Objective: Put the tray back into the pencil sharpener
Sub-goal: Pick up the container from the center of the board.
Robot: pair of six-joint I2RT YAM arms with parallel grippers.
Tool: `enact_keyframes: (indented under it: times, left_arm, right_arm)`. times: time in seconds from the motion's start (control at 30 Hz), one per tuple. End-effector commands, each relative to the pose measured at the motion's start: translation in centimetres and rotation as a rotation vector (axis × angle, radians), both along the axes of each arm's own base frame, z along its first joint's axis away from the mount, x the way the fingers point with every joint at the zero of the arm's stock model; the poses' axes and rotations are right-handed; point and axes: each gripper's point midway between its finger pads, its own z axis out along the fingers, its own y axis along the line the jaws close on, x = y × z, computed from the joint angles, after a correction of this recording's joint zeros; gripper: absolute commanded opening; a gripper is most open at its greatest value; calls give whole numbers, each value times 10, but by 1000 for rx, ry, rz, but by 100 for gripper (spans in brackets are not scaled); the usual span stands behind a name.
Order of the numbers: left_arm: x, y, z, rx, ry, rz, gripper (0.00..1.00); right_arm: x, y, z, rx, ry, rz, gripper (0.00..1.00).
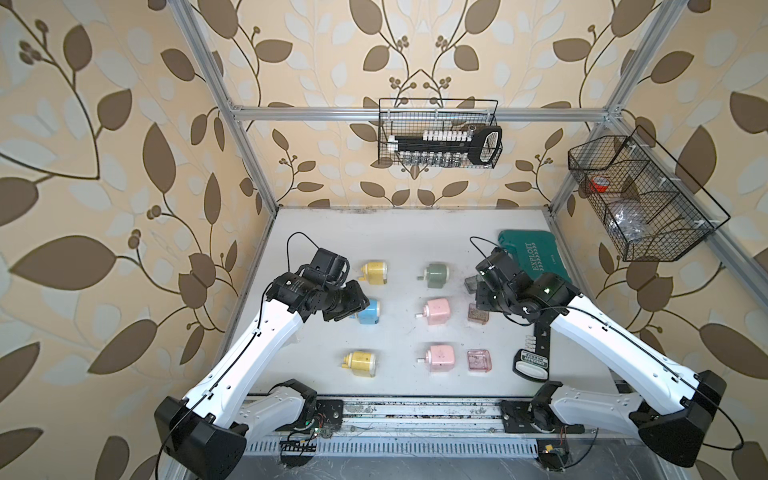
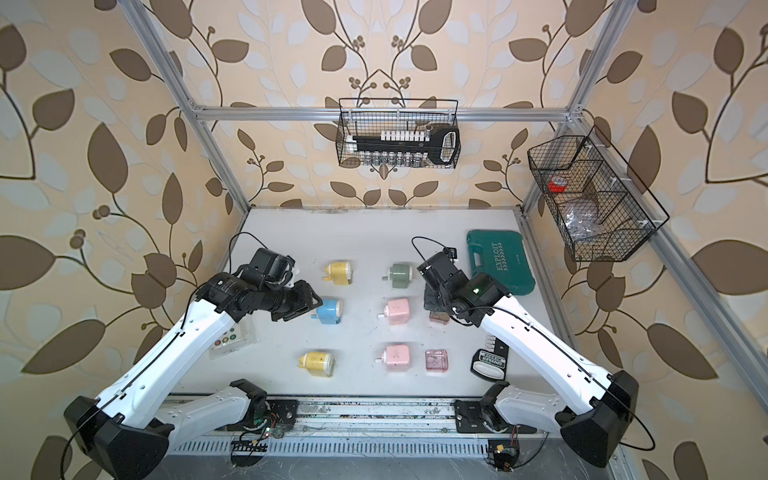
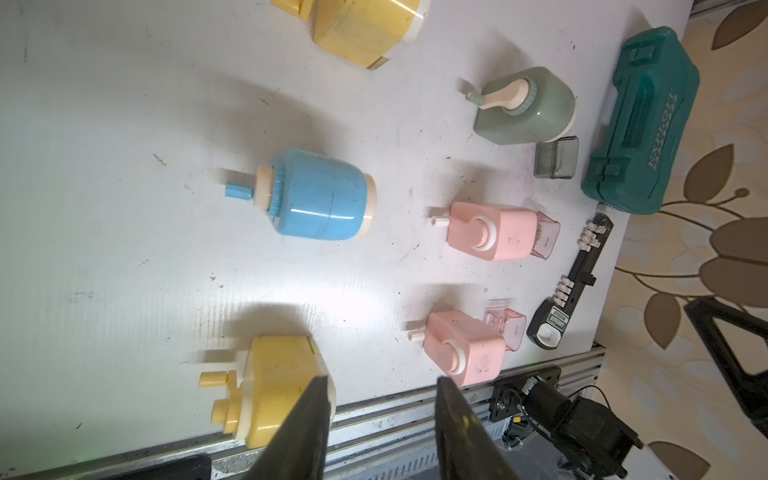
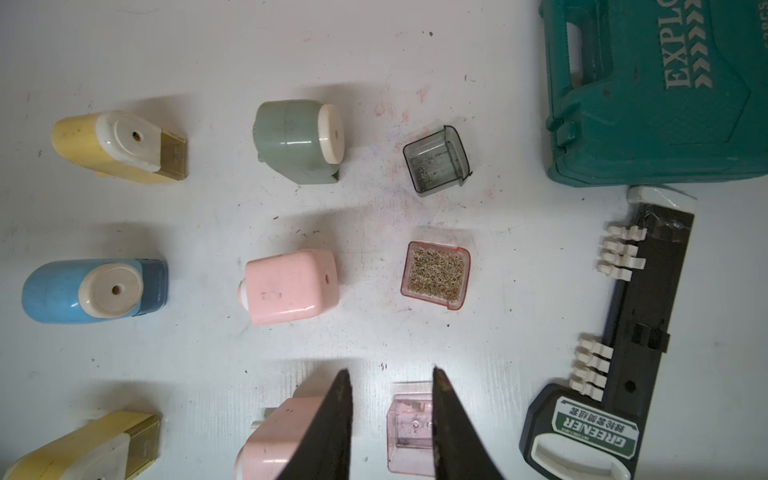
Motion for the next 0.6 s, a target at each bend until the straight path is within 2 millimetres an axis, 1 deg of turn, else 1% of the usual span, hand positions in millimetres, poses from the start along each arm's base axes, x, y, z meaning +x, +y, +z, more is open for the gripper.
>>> enact_keyframes:
  times: [0.0,0.13,0.23,0.3,0.33,0.4,0.5,0.57]
  left_arm:
    - [22,-21,20,-50,-76,-41,42]
    - [41,-42,9,-35,-63,-82,40]
    - [52,-65,7,-9,-62,-140,40]
    - [61,-79,8,19,-74,-175,39]
    - [66,-85,4,31,-67,-191,39]
    - [75,-97,6,42,-70,-218,39]
    - [86,-108,7,66,-90,-251,39]
    - [95,-113,7,68,-102,-257,39]
  right_arm:
    - [9,8,-5,30,15,110,31]
    - [20,-2,-18,7,46,104,30]
    - [27,-7,-26,-14,71,106,30]
    - [34,-12,-30,-48,65,106,30]
    - [38,-12,-30,-47,59,113,30]
    - [47,-12,-29,-25,46,114,30]
    - [62,-13,-30,6,49,116,31]
    - [72,-16,-34,0,75,123,32]
